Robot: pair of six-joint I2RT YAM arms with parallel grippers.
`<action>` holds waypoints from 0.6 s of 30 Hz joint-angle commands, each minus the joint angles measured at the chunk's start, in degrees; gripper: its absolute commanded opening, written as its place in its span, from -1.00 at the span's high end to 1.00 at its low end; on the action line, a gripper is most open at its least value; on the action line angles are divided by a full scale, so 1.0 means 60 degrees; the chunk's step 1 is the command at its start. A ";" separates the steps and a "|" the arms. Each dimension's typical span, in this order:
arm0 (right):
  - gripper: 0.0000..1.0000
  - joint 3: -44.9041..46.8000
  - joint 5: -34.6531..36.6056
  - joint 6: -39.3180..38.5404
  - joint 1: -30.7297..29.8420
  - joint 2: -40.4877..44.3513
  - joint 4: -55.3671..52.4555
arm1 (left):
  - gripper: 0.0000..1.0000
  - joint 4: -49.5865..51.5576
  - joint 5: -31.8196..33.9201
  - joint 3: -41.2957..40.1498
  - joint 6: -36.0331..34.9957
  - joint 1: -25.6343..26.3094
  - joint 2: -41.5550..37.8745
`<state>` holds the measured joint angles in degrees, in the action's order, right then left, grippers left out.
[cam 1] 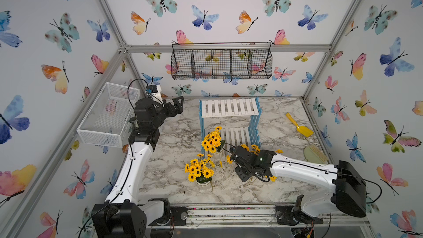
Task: Take the sunflower pots off the shelves
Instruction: Place the sunflower pot at the center of the board.
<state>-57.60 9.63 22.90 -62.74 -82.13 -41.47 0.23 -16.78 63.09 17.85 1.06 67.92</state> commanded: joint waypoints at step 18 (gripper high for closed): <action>-0.61 -0.2707 0.0249 -0.0803 0.0098 0.0739 -0.0155 | -0.98 -0.0102 -0.0112 0.0017 -0.0045 -0.0097 -0.0105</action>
<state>-71.37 9.82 19.90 -62.59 -76.75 -42.78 0.27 -16.78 63.09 17.85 0.95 67.90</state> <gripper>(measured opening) 0.805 0.993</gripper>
